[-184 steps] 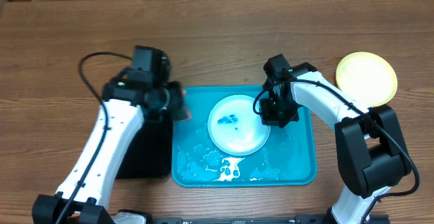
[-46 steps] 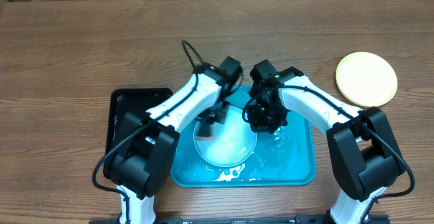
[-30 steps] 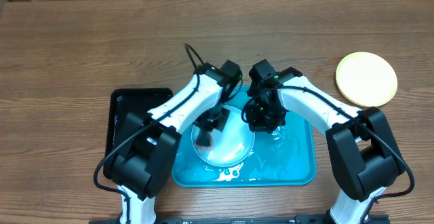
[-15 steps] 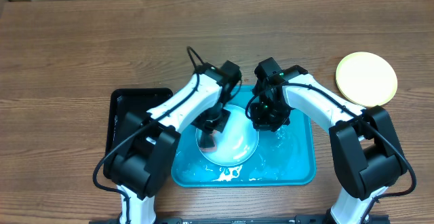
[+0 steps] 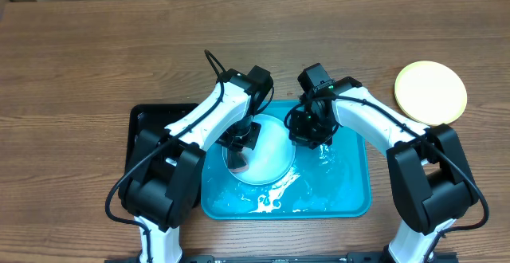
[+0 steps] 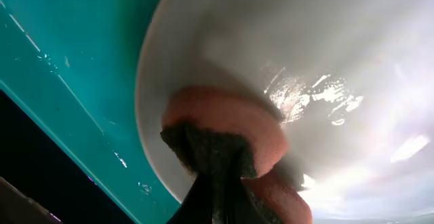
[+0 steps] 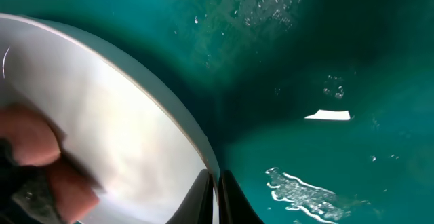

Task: Clean dirty plates on tray and stack at the side

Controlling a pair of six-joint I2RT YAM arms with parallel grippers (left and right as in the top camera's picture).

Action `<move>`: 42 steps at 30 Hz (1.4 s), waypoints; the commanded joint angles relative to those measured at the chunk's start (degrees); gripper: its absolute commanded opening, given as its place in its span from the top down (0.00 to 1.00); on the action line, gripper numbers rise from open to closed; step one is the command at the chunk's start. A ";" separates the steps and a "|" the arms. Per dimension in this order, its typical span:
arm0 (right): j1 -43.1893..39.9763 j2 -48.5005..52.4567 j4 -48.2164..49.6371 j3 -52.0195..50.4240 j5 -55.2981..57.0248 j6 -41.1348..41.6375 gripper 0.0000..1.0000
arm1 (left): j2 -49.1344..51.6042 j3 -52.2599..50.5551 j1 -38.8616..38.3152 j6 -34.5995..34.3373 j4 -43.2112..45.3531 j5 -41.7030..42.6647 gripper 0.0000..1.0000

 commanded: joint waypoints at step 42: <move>-0.76 -0.26 -0.22 -0.37 0.76 3.15 0.96 | -5.09 15.02 9.40 -16.65 -13.05 -6.67 0.96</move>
